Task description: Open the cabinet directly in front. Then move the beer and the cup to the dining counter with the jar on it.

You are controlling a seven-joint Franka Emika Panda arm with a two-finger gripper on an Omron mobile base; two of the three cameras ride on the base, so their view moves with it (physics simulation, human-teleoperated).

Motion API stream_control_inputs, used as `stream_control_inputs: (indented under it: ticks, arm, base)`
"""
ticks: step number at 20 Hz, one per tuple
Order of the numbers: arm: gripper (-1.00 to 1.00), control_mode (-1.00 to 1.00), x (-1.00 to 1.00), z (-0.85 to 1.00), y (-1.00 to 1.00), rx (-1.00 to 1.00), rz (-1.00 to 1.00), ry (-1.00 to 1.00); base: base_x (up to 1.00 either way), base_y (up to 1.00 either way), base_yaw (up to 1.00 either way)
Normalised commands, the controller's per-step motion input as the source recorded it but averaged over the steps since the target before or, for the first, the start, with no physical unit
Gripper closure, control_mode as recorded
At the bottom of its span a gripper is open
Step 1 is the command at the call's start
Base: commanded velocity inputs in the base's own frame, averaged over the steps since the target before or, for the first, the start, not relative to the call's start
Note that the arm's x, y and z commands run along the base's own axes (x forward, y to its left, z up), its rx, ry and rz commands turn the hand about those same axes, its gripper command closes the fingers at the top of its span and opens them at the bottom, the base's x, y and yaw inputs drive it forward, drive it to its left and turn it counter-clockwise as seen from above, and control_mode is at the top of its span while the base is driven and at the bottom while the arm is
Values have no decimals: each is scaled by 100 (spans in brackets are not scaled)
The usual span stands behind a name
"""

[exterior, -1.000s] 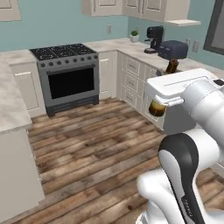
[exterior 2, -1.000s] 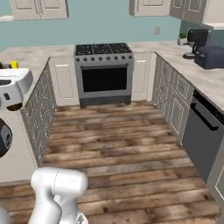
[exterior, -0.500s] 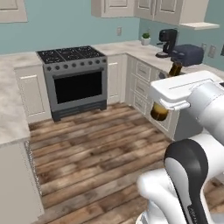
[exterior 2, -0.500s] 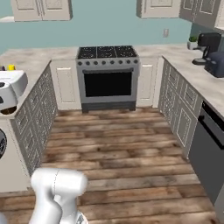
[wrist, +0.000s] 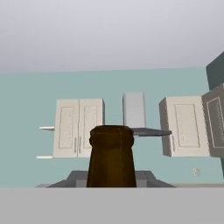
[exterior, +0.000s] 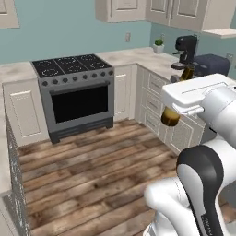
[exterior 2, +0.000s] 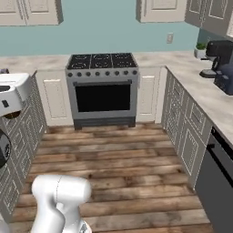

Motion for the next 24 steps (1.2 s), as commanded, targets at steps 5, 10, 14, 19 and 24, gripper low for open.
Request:
stream_control_inputs:
  ticks: [5,10,14,19,24]
  arm:
    - [100,100,0,0,0,0,0,0]
    - [100,100,0,0,0,0,0,0]
    - [100,100,0,0,0,0,0,0]
    - [100,100,0,0,0,0,0,0]
    - [100,100,0,0,0,0,0,0]
  base:
    - [100,0,5]
    - [100,0,17]
    - [91,-5,61]
    - [-2,-12,77]
    - [-35,-14,80]
